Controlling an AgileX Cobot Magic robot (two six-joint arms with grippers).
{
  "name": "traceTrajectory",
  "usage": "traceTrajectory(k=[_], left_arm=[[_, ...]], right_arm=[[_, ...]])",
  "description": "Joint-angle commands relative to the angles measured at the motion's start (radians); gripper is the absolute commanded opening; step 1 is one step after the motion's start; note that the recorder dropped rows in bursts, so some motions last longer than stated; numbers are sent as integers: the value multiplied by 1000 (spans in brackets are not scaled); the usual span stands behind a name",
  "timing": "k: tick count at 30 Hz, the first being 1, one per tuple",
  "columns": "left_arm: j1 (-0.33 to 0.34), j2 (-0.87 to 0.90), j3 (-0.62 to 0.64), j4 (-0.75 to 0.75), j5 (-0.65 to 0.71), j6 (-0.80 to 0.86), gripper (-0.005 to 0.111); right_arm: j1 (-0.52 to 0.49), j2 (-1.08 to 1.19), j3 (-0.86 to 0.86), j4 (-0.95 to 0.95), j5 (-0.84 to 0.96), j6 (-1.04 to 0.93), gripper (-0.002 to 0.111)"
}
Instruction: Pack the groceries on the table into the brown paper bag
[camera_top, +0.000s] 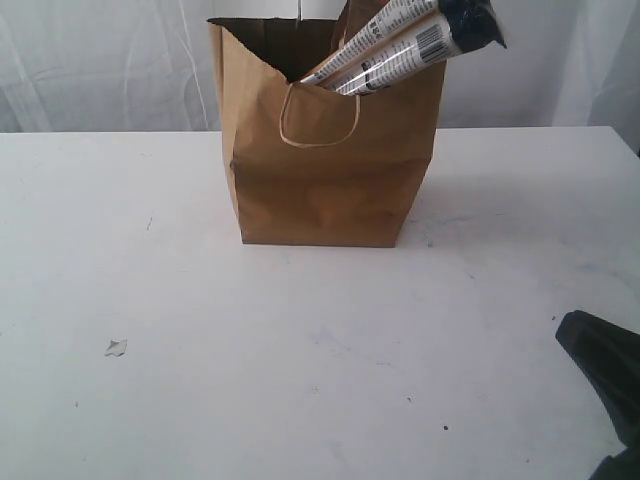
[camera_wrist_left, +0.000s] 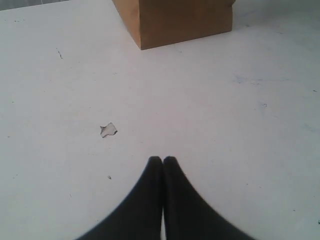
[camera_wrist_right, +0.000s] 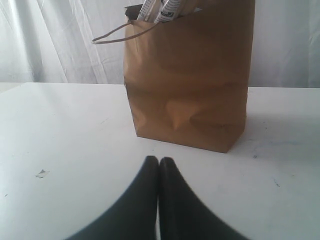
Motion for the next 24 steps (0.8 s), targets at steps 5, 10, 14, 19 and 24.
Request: traceTrajectory(k=[5,10,14,19,24], left_arm=[[4,-5,3,-9,-5,7,0],[4,-5,3,-9,-5,7,0],[4,-5,3,-9,-5,7,0],[4,-5,3,-9,-5,7,0],[4,-5,3,-9,-5,7,0]], right_arm=[[-5,-7,6,0,-4,2,0],[-26,-37,6,0,9,-3,0],[-119,-125,6,0,137,-36,0],[-244,-221,6,0,363,-46,0],[-353,-300,6,0,455,-131,0]])
